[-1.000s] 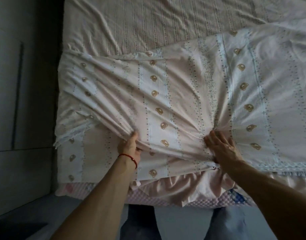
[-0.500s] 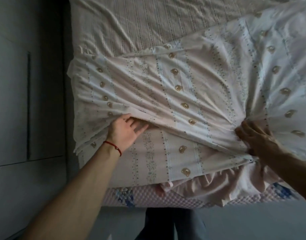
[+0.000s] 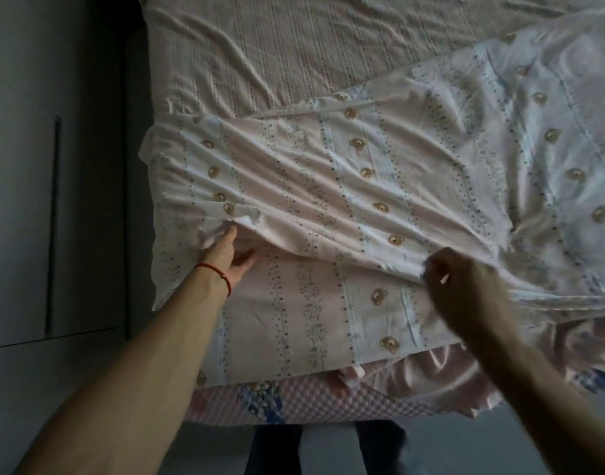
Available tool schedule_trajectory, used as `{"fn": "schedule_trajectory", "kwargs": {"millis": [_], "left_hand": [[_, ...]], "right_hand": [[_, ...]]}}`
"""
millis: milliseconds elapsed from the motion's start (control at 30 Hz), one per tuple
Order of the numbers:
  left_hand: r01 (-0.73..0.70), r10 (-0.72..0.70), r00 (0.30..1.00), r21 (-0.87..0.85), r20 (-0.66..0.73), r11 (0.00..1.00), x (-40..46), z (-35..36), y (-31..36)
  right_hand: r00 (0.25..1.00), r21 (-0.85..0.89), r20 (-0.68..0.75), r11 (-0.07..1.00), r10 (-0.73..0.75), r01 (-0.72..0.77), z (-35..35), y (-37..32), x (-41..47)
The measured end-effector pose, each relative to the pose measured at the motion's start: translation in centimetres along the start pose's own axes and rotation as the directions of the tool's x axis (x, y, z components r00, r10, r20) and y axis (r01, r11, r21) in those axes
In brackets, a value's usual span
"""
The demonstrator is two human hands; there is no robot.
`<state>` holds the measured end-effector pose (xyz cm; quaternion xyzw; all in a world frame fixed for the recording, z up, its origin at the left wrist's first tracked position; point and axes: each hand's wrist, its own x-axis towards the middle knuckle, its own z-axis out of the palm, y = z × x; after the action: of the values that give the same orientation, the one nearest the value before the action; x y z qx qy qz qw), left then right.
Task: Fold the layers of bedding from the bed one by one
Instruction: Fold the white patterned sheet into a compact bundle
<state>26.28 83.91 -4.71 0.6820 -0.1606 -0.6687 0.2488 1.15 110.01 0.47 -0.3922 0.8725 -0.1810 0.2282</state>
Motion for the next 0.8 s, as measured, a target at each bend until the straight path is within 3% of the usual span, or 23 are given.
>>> {"fn": "schedule_trajectory", "kwargs": {"millis": [67, 100, 167, 233, 300, 367, 533, 700, 800], "left_hand": [[0.039, -0.042, 0.999, -0.106, -0.024, 0.994, 0.8, -0.9, 0.0], [0.047, -0.051, 0.998, -0.152, -0.023, 0.987, 1.2, -1.1, 0.0], [0.042, -0.042, 0.999, -0.194, 0.002, 0.98, 0.8, -0.5, 0.2], [-0.01, 0.012, 1.0, -0.253, 0.006, 0.967, 0.7, 0.0, 0.8], [-0.064, 0.078, 0.997, -0.365, 0.024, 0.929, 1.3, -0.5, 1.4], [-0.092, 0.115, 0.993, -0.446, 0.024, 0.89, 1.7, -2.3, 1.7], [-0.067, 0.097, 0.994, -0.471, 0.039, 0.879, -1.3, -9.5, 1.5], [-0.017, 0.012, 1.0, -0.425, -0.014, 0.905, -3.7, -18.4, -1.1], [0.035, -0.053, 0.998, -0.351, -0.042, 0.936, -3.1, -21.6, -2.7]], "right_hand": [[0.96, 0.405, 0.27, 0.896, 0.075, -0.184, 3.1, -5.6, -2.0], [0.9, 0.554, 0.423, 0.757, 0.102, -0.346, 5.1, -7.9, -2.1], [0.777, 0.708, 0.597, 0.324, 0.202, -0.628, 8.6, -10.3, -0.4], [0.673, 0.739, 0.656, -0.114, 0.342, -0.664, 11.3, -11.3, 1.8], [0.611, 0.763, 0.646, -0.367, 0.457, -0.533, 13.0, -11.4, 3.5], [0.603, 0.802, 0.597, -0.413, 0.53, -0.431, 13.9, -10.6, 4.3], [0.579, 0.869, 0.49, -0.312, 0.651, -0.385, 12.4, -11.6, 3.1], [0.645, 0.887, 0.462, -0.322, 0.608, -0.332, 12.3, -12.7, -1.8], [0.571, 0.881, 0.466, -0.292, 0.676, -0.373, 13.1, -12.1, -3.6]]}}
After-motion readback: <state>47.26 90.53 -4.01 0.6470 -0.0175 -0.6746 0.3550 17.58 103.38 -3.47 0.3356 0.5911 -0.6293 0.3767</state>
